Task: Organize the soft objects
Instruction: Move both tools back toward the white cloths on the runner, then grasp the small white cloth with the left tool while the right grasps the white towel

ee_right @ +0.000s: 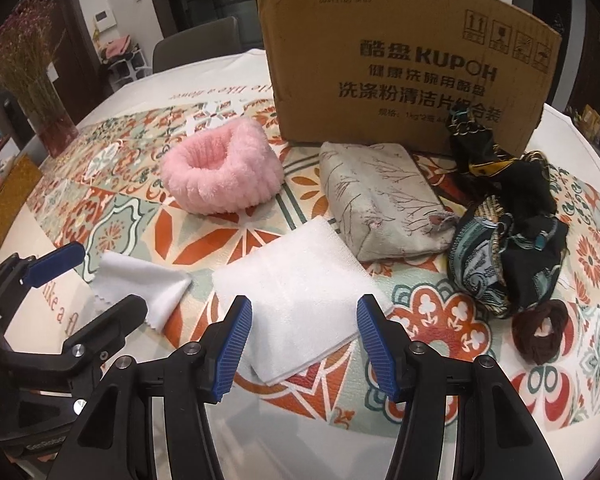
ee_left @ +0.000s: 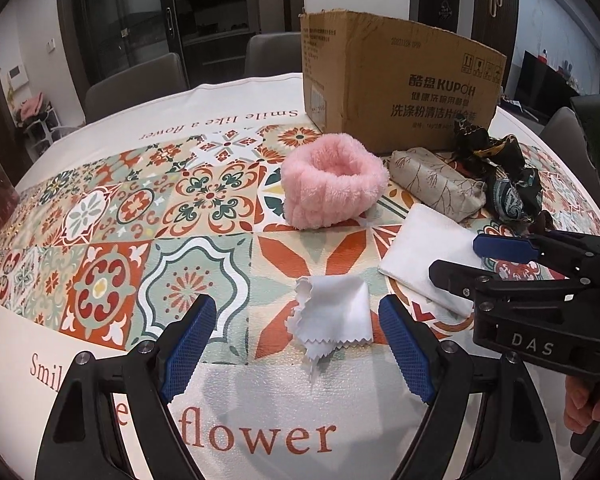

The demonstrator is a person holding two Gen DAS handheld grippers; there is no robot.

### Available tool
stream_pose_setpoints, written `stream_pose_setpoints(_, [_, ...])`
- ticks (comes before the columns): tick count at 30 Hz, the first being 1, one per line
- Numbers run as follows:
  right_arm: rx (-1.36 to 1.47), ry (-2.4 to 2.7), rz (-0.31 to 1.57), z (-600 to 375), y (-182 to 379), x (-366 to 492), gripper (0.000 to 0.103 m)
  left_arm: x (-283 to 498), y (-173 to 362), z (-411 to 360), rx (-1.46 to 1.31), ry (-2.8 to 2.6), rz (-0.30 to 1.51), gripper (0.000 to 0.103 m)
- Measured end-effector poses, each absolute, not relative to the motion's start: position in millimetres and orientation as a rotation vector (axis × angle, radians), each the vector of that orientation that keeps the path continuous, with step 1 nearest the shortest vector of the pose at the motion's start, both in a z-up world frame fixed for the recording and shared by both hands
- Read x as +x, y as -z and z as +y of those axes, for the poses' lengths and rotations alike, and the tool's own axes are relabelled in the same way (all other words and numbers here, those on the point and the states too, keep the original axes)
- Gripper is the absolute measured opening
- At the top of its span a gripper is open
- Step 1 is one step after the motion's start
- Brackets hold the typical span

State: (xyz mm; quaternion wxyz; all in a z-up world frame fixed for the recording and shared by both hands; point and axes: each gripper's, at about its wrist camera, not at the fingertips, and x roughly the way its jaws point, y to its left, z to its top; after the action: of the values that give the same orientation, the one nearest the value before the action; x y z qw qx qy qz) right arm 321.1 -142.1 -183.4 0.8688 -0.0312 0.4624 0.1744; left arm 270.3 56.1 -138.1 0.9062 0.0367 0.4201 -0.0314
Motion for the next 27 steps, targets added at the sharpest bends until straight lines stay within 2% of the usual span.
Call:
stream_pose_setpoints(4, [-0.101, -0.363, 0.956, -138, 184, 321, 0.058, 273, 141, 56, 0.072, 0.069, 0.874, 0.083])
stream_pose_setpoints(6, [-0.123, -0.369, 0.950, -132, 186, 321, 0.061, 274, 142, 56, 0.073, 0.068, 0.879, 0.080])
stream_pose_setpoints(9, [-0.155, -0.358, 0.934, -128, 188, 319, 0.061, 275, 145, 56, 0.076, 0.071, 0.890, 0.075])
stream_pose_setpoints(12, [-0.160, -0.352, 0.929, -128, 189, 318, 0.061, 276, 147, 58, 0.060, 0.080, 0.904, 0.068])
stream_pose_setpoints(16, [-0.163, -0.352, 0.927, -130, 188, 317, 0.060, 277, 149, 57, 0.045, 0.093, 0.918, 0.052])
stream_pose_setpoints(17, [-0.162, -0.352, 0.927, -130, 188, 317, 0.058, 277, 149, 58, 0.037, 0.099, 0.921, 0.046])
stream_pose_setpoints(20, [-0.168, -0.365, 0.922, -128, 187, 315, 0.040, 280, 152, 59, 0.010, 0.120, 0.937, 0.035])
stream_pose_setpoints(21, [-0.170, -0.371, 0.923, -127, 186, 314, 0.037, 280, 152, 59, 0.001, 0.127, 0.942, 0.033])
stream_pose_setpoints(22, [-0.172, -0.376, 0.923, -126, 186, 314, 0.035, 280, 153, 59, -0.007, 0.134, 0.947, 0.026])
stream_pose_setpoints(24, [-0.169, -0.384, 0.926, -126, 185, 314, 0.021, 280, 151, 59, -0.016, 0.142, 0.942, 0.020])
stream_pose_setpoints(25, [-0.166, -0.389, 0.929, -126, 185, 314, 0.018, 279, 150, 58, -0.013, 0.142, 0.936, 0.016])
stream_pose_setpoints(27, [-0.156, -0.388, 0.934, -126, 185, 313, 0.015, 277, 149, 57, -0.012, 0.144, 0.931, 0.015])
